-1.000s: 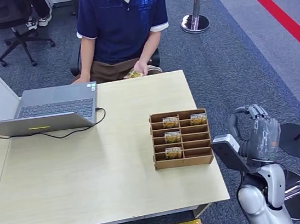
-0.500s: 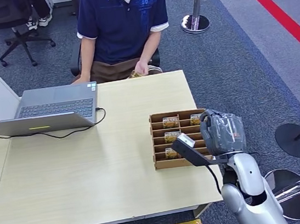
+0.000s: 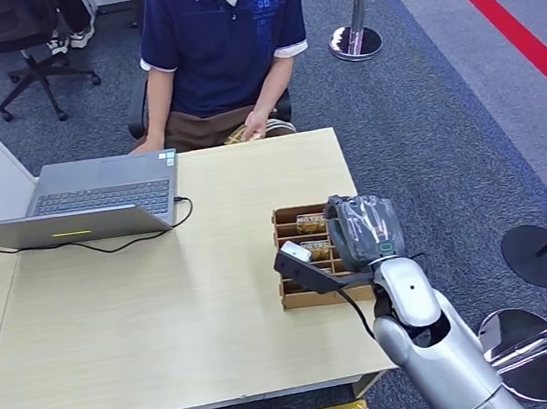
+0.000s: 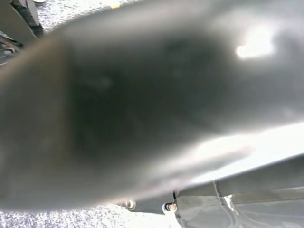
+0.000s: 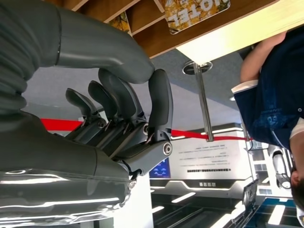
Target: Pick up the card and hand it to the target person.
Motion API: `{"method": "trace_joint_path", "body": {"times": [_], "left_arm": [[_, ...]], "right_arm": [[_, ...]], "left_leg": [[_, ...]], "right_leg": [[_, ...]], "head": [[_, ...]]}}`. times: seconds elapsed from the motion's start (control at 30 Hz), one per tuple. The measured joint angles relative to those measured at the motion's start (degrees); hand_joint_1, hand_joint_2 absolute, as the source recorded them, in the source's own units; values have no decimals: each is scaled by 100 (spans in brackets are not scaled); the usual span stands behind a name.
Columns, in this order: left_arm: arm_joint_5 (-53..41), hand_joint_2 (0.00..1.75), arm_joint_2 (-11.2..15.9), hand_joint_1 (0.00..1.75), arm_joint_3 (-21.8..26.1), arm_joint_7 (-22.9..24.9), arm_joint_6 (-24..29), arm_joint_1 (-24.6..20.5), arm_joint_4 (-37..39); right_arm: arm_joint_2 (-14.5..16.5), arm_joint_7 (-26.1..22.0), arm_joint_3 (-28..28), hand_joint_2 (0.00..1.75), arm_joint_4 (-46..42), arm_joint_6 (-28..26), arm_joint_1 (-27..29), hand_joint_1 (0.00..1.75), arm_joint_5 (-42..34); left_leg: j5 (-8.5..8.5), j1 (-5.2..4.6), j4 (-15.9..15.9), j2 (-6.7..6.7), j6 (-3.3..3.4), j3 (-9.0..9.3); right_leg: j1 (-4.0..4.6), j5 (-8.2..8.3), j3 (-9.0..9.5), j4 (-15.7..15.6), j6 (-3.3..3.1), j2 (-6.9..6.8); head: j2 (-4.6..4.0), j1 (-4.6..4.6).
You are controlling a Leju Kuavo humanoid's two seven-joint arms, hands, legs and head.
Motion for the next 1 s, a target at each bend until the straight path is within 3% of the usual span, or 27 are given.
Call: {"method": "trace_joint_path", "body": {"times": [0.13, 0.3, 0.8, 1.0], "left_arm": [[0, 0, -18, 0, 0, 30, 0, 1, 0], [2, 0, -25, 0, 2, 31, 0, 3, 0], [4, 0, -36, 0, 2, 8, 0, 5, 0], [1, 0, -36, 0, 0, -17, -5, 5, 0]], "right_arm": [[-29, 79, 21, 175, 154, -20, -121, 147, -102], [-103, 186, -25, 175, 318, -121, -212, 126, -187], [-223, 254, -603, 175, 235, -293, -28, 89, -304], [-246, 208, -732, 175, 159, -282, 86, 85, -346]], "left_leg": [[0, 0, 0, -1, 0, -1], [0, 0, 1, -1, 0, 0], [0, -1, 1, -1, 0, 1], [0, 0, 1, 0, 0, 1]], "right_leg": [[0, 0, 0, 0, 0, -1], [0, 0, -1, -1, 0, -1], [0, 0, -1, -1, 0, 0], [0, 0, -1, -1, 0, 0]], "head": [[1, 1], [0, 0], [0, 1], [-1, 1]]}}
